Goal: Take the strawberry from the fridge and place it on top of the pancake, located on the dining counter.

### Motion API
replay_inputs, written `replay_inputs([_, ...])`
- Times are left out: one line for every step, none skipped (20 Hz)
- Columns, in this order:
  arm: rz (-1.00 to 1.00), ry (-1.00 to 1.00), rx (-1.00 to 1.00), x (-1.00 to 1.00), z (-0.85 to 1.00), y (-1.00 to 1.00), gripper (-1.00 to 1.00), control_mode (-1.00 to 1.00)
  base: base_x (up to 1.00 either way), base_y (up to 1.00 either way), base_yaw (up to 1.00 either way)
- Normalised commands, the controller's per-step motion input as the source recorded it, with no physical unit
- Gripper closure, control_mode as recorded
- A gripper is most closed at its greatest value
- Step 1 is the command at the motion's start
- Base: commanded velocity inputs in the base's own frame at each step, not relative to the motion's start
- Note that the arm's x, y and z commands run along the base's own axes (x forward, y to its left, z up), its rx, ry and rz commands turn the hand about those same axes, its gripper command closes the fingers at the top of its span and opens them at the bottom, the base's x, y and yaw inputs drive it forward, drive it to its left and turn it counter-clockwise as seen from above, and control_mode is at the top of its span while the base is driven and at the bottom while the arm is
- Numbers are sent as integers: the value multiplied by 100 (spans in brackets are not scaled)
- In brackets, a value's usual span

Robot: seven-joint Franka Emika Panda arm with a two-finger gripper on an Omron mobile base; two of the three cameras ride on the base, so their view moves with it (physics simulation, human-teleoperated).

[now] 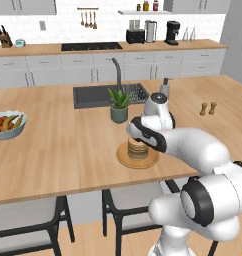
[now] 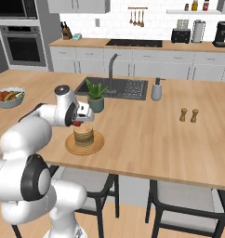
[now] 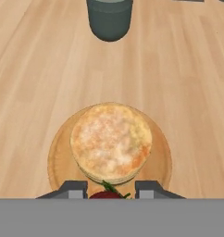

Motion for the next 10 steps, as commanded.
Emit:
replay_inputs([0, 0, 0, 26, -20, 0, 100, -100, 0, 0, 0])
replay_inputs([0, 0, 0, 29, -13, 0, 100, -100, 0, 0, 0])
replay_inputs([0, 0, 0, 23, -16, 0, 100, -100, 0, 0, 0])
replay_inputs([0, 0, 0, 19, -20, 0, 100, -100, 0, 0, 0])
replay_inputs([0, 0, 0, 20, -24, 0, 100, -100, 0, 0, 0])
replay_inputs([0, 0, 0, 22, -16, 0, 100, -100, 0, 0, 0])
replay_inputs([0, 0, 0, 30, -13, 0, 100, -100, 0, 0, 0])
replay_inputs([0, 0, 0, 27, -6, 0, 100, -100, 0, 0, 0])
replay_inputs([0, 0, 0, 21, -2, 0, 100, -100, 0, 0, 0])
replay_inputs([0, 0, 0, 14, -6, 0, 100, -100, 0, 0, 0])
